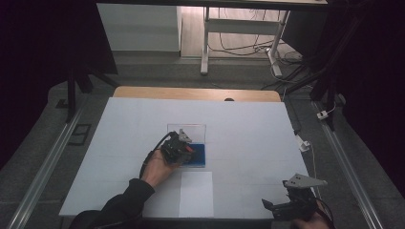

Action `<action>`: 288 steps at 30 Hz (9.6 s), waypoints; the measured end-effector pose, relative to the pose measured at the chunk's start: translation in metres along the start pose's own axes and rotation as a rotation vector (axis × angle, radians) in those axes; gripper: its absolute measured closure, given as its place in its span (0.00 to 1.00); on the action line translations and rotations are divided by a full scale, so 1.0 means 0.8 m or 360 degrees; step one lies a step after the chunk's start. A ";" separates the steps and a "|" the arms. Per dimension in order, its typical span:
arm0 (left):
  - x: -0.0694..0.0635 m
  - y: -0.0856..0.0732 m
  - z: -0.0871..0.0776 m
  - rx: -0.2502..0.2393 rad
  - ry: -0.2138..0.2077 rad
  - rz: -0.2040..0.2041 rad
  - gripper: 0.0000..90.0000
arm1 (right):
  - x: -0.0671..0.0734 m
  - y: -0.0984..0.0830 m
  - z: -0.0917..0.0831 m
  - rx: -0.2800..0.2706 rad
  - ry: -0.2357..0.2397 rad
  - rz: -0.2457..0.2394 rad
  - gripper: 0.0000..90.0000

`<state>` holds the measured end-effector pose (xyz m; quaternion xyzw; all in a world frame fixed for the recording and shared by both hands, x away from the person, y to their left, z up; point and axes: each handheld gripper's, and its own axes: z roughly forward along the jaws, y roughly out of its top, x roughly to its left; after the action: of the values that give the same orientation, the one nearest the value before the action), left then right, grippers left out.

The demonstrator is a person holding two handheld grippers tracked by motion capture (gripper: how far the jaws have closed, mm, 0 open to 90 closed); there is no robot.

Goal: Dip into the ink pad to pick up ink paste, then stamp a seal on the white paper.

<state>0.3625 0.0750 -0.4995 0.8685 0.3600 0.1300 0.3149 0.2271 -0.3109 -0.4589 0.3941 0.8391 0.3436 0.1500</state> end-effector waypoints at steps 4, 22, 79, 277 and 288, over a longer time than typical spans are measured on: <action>0.009 -0.001 0.000 -0.0012 -0.0071 -0.0065 0.65 | 0.000 0.000 0.000 0.0001 0.0000 -0.0001 0.00; 0.016 -0.003 0.000 -0.0015 -0.0119 -0.0082 0.65 | 0.000 0.000 0.000 -0.0001 0.0000 -0.0004 0.00; 0.015 -0.009 -0.045 -0.0213 -0.0128 0.0011 0.65 | -0.002 -0.001 -0.004 -0.0032 0.0016 0.0009 0.00; -0.079 -0.046 -0.067 -0.0149 -0.0403 0.0117 0.65 | -0.001 -0.001 -0.001 -0.0008 0.0025 0.0004 0.01; -0.070 -0.042 -0.072 -0.0144 -0.0347 0.0126 0.65 | -0.001 -0.001 -0.001 -0.0008 0.0025 -0.0003 0.01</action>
<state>0.2781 0.0797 -0.4768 0.8760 0.2828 0.0632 0.3856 0.2266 -0.3122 -0.4585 0.3903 0.8398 0.3486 0.1446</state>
